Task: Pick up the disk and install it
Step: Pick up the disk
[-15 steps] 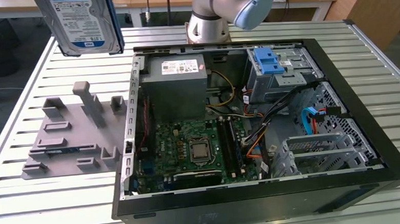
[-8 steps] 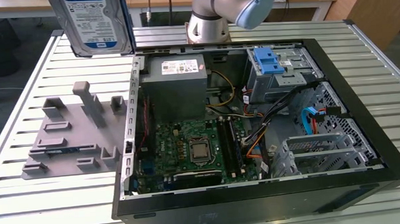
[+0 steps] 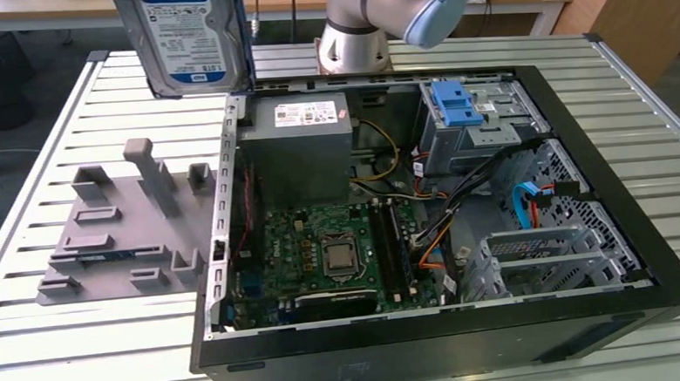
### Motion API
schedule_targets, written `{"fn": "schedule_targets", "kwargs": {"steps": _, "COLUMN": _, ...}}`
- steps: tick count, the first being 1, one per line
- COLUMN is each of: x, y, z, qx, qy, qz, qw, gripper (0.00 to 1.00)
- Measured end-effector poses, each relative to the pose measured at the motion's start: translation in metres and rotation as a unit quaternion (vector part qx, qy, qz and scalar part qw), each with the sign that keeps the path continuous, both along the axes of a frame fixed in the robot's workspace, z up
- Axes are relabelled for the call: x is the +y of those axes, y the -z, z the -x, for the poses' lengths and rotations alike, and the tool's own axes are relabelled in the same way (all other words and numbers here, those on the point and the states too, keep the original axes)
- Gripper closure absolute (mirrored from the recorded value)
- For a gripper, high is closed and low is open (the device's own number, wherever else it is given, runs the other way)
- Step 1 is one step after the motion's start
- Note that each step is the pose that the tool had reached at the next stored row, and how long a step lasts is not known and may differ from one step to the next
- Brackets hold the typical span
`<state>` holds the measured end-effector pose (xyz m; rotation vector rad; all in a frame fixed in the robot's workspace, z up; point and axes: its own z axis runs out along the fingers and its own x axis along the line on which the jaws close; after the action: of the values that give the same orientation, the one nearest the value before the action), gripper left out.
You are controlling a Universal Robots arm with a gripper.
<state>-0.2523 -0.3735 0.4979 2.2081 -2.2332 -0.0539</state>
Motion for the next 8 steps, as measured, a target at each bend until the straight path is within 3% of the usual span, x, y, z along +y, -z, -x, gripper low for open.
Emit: {"fn": "schedule_targets", "kwargs": {"steps": 8, "x": -0.0042, "y": 0.0000, "z": -0.0282, "qx": 0.0001, "qy": 0.000, "qz": 0.0000, "qw": 1.0000, "gripper": 0.64}}
